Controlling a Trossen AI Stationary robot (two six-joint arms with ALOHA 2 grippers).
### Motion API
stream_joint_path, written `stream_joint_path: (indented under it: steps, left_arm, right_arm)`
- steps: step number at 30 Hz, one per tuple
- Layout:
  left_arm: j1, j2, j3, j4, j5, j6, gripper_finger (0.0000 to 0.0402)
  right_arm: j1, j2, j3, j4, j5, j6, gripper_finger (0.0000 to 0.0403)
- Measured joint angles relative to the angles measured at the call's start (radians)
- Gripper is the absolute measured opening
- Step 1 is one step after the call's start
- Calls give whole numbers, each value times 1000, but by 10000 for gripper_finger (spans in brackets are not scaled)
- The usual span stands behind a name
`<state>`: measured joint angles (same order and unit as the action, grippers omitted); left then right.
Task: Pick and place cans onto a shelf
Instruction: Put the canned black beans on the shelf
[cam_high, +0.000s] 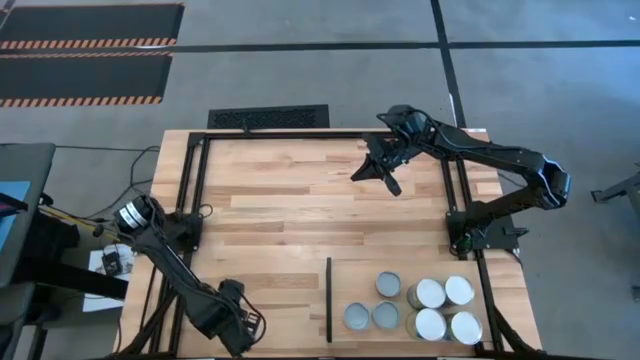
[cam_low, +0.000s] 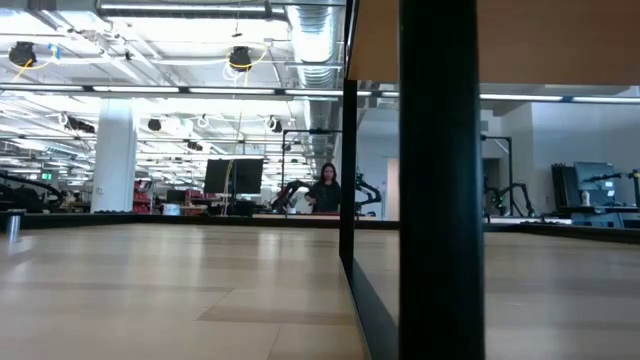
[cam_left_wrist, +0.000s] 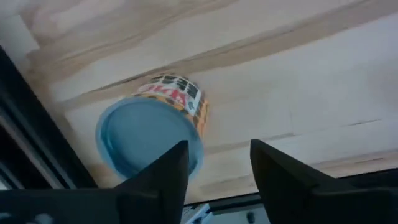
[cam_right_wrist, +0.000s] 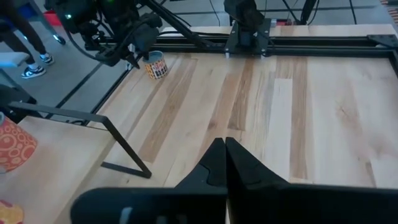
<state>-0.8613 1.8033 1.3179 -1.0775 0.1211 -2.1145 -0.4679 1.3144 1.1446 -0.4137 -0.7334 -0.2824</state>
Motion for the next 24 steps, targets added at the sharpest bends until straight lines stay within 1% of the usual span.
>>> stream_joint_path:
  steps: [3, 5, 7, 12, 16, 17, 18, 20, 22, 24]
  left_arm:
    - [-3, -1, -5, -21, -2, -35, 162]
    - [-3, -1, -24, -43, 5, -46, 155]
    - [-3, -1, -46, -10, 5, -45, 142]
    - [-3, -6, -83, 84, 4, 1, 90]
    - [-3, -13, -84, 95, 3, 72, 35]
    - [-1, -20, -86, 95, -10, 102, 20]
    - [1, -33, -89, 90, -45, 131, 11]
    - [20, -78, -90, 72, -122, 166, 8]
    - [51, -147, -89, 43, -229, 210, 5]
    - [94, -221, -89, 24, -344, 295, 4]
  right_arm:
    - [0, 0, 0, 0, 0, 1, 5]
    - [0, 0, 0, 1, 0, 1, 4]
    - [0, 0, 0, 1, 0, 2, 4]
    - [0, 0, 0, 1, 0, 9, 6]
    - [0, 0, 0, 3, 2, 14, 4]
    - [0, 0, 0, 3, 2, 14, 4]
    - [0, 0, 0, 3, 3, 14, 4]
    - [0, 0, 0, -1, 14, 15, 6]
    - [0, 0, 0, -6, 29, 16, 6]
    - [-7, -11, 0, -24, 37, 24, 4]
